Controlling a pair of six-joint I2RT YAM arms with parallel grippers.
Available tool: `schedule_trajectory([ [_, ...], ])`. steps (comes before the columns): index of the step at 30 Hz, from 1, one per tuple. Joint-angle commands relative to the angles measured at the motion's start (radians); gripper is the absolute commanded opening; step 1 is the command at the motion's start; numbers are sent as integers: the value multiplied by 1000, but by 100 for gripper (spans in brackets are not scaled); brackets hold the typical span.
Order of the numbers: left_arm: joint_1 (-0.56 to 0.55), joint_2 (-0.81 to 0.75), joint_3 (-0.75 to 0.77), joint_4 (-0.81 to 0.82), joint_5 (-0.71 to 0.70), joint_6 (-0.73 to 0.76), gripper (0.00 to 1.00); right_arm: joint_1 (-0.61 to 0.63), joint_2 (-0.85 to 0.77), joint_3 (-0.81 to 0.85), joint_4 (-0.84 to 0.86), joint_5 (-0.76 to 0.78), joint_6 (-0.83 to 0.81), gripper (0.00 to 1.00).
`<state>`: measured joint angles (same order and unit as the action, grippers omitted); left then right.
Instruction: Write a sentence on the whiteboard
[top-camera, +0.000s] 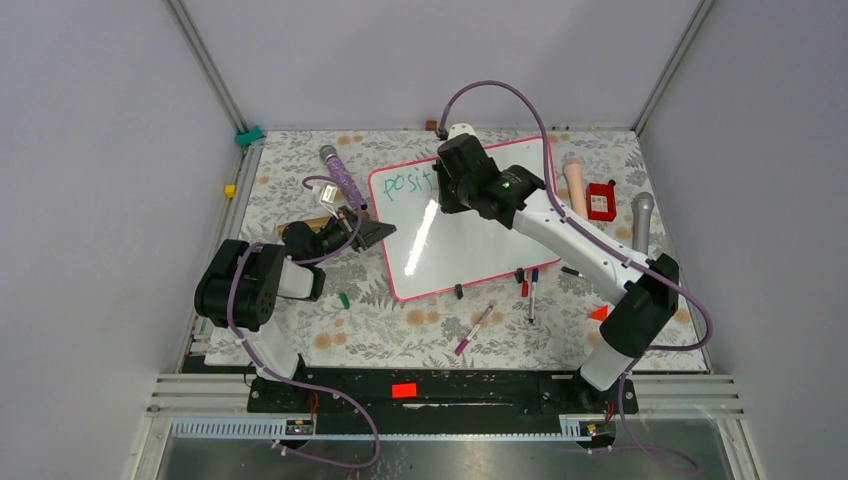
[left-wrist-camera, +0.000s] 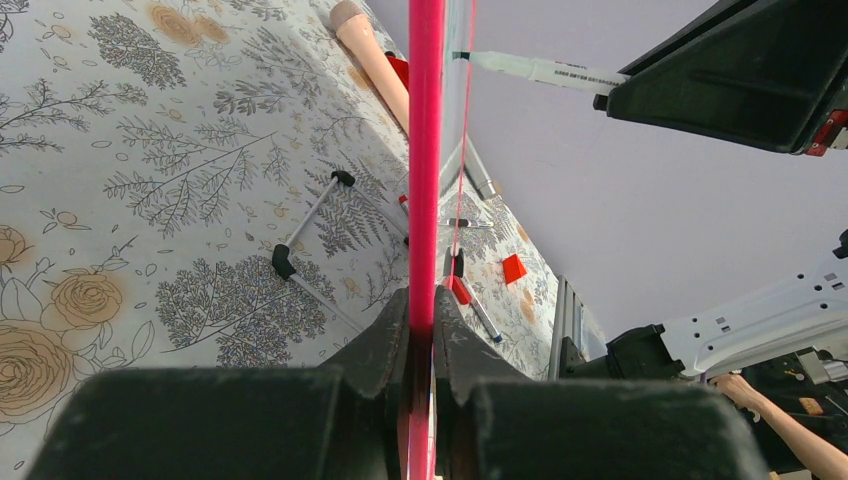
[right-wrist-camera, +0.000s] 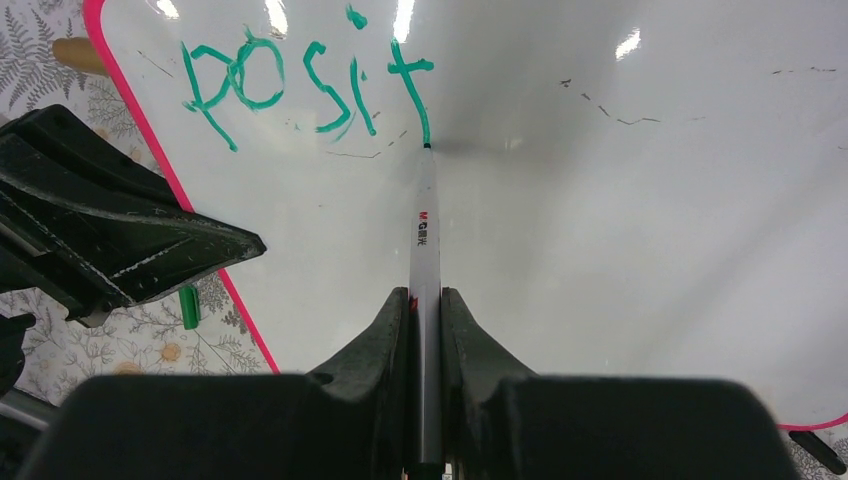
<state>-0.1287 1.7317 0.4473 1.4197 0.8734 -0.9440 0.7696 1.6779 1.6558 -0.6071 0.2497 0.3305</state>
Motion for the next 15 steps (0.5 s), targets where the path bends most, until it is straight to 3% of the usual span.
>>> schedule_trajectory([
  [1, 8, -17, -9, 13, -20, 63, 0, -6, -31, -1, 12, 28, 7, 0],
  [15, 8, -21, -10, 8, -21, 67, 0, -9, -41, 86, -6, 51, -24, 0],
])
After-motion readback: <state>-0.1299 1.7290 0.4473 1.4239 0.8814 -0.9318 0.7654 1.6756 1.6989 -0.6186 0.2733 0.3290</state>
